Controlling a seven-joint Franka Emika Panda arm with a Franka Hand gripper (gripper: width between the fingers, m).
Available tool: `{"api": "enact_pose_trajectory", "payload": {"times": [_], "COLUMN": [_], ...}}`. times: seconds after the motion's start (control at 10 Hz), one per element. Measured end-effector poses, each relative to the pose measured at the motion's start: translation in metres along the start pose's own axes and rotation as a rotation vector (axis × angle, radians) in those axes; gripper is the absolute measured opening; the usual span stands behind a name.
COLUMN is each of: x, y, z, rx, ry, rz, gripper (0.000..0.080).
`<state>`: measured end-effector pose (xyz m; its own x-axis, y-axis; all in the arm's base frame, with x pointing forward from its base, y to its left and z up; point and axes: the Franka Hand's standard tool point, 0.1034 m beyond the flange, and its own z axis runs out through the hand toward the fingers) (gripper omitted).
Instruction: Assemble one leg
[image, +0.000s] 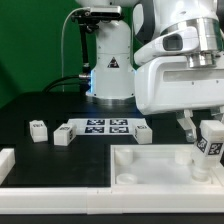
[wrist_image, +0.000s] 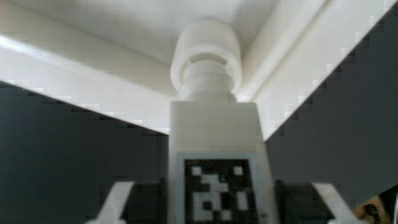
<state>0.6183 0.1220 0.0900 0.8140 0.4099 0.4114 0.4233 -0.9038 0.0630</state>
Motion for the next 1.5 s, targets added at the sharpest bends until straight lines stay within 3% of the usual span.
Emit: {"api": "enact_pose_trajectory", "payload": {"times": [0.7, 1.3, 1.4, 1.5], "x": [-0.014, -0.015, -0.015, -0.015], "y": [-0.005, 0.0, 0.0, 0.0], "z": [0.009, 0.009, 0.01, 0.01], "rx": [0.0, -0.023, -0.023, -0.023], "ry": [0.023, 0.102, 0.102, 0.102], "rz": [0.002, -0.017, -0.017, -0.017], "gripper": [0.0291, 0.0291, 0.038, 0.052]}}
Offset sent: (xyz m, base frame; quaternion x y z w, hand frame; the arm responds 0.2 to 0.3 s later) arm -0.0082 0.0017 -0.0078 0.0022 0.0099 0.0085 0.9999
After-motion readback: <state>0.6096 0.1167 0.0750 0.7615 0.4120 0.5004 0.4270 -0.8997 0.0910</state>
